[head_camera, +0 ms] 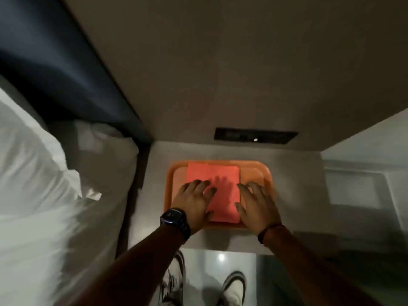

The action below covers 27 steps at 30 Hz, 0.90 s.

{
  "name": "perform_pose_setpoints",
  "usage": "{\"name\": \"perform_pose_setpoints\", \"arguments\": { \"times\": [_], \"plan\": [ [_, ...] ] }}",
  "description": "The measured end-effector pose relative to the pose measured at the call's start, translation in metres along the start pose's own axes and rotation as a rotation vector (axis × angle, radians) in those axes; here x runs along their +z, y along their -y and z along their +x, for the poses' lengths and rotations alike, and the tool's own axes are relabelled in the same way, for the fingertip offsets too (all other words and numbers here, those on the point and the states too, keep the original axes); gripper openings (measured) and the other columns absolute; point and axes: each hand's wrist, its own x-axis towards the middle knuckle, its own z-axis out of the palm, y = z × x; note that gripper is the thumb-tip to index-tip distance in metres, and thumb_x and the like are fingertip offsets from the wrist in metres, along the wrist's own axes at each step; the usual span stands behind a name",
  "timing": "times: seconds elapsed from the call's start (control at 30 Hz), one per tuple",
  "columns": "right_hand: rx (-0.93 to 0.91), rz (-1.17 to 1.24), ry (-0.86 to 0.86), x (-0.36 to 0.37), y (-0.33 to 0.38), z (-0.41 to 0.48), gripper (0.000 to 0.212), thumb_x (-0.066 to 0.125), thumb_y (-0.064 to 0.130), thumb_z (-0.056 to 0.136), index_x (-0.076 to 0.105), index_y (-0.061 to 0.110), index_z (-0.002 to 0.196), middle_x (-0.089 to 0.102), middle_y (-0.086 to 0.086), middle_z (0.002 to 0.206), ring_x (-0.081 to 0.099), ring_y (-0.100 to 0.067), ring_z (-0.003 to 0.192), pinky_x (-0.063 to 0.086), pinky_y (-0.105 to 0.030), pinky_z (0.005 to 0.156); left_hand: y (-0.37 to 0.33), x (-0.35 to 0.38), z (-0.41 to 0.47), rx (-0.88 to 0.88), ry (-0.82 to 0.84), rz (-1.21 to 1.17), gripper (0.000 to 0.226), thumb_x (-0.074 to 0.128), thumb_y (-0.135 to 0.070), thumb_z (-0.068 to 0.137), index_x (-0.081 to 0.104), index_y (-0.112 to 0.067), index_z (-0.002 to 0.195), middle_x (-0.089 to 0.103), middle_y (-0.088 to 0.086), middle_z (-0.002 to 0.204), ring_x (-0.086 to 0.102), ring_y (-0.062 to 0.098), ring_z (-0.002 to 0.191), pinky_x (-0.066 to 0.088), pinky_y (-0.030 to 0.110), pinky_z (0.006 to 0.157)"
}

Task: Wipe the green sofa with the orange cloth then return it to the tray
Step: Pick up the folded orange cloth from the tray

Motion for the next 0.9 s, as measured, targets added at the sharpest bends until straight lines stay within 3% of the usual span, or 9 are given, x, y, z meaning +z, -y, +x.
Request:
{"name": "perform_pose_setpoints", "arguments": {
  "times": [0.1,0.2,0.33,0.43,0.63,0.73,0.9],
  "plan": [
    [-0.099,-0.039,0.11,0.061,-0.011,0.011,0.032,0.054,0.015,0.087,0.061,0.015,0.118,0.058,-0.013,0.122,0.051,-0.036,0.115,0.046,-0.044,0.091,0.011,0.059,0.011,-0.013,0.182,0.013,0.042,0.052,-0.03,0.086,0.05,-0.021,0.127,0.054,0.007,0.127,0.046,0.031,0.113,0.038,0.042,0.092],
    [-0.163,-0.095,0.226,0.102,-0.017,0.014,0.026,0.051,0.015,0.089,0.064,0.015,0.112,0.06,-0.013,0.119,0.052,-0.036,0.111,0.046,-0.044,0.087,0.021,0.095,0.015,-0.026,0.345,0.018,0.039,0.047,-0.025,0.089,0.051,-0.022,0.127,0.051,0.006,0.129,0.042,0.031,0.117,0.038,0.043,0.095],
    [-0.237,-0.164,0.176,0.118,-0.019,0.023,0.011,0.07,0.009,0.072,0.07,0.011,0.082,0.066,-0.013,0.088,0.061,-0.037,0.084,0.052,-0.04,0.065,0.035,0.114,0.021,-0.029,0.312,-0.03,0.039,0.044,-0.028,0.093,0.039,-0.013,0.128,0.052,0.009,0.124,0.049,0.032,0.11,0.045,0.044,0.091],
    [-0.309,-0.179,0.115,0.118,-0.018,0.028,0.009,0.076,0.011,0.063,0.067,0.012,0.065,0.064,-0.01,0.072,0.062,-0.033,0.071,0.051,-0.037,0.059,0.038,0.121,0.025,0.0,0.271,-0.008,0.049,0.045,-0.034,0.092,0.032,-0.009,0.131,0.052,0.012,0.122,0.053,0.033,0.105,0.048,0.044,0.087],
    [-0.326,-0.147,-0.011,0.094,-0.014,0.027,0.012,0.057,0.015,0.08,0.065,0.006,0.079,0.067,-0.013,0.077,0.062,-0.031,0.076,0.05,-0.039,0.066,0.036,0.116,0.029,-0.022,0.173,0.019,0.075,0.066,-0.045,0.076,0.03,-0.018,0.136,0.047,0.008,0.131,0.05,0.031,0.11,0.046,0.049,0.088],
    [-0.318,-0.181,-0.02,0.077,-0.012,0.02,0.012,0.053,0.015,0.084,0.062,0.007,0.085,0.066,-0.012,0.082,0.061,-0.032,0.08,0.047,-0.04,0.07,0.033,0.107,0.034,0.02,0.147,0.076,0.052,0.052,-0.033,0.087,0.036,-0.022,0.135,0.05,0.008,0.13,0.051,0.032,0.11,0.044,0.044,0.089],
    [-0.23,-0.117,-0.071,0.054,-0.021,-0.005,0.013,0.052,0.012,0.087,0.06,0.005,0.093,0.065,-0.018,0.093,0.059,-0.037,0.088,0.045,-0.044,0.073,0.016,0.076,0.037,0.085,0.068,0.119,0.021,0.048,-0.017,0.09,0.06,-0.014,0.108,0.067,0.015,0.095,0.061,0.033,0.079,0.048,0.042,0.075]
  ]
}}
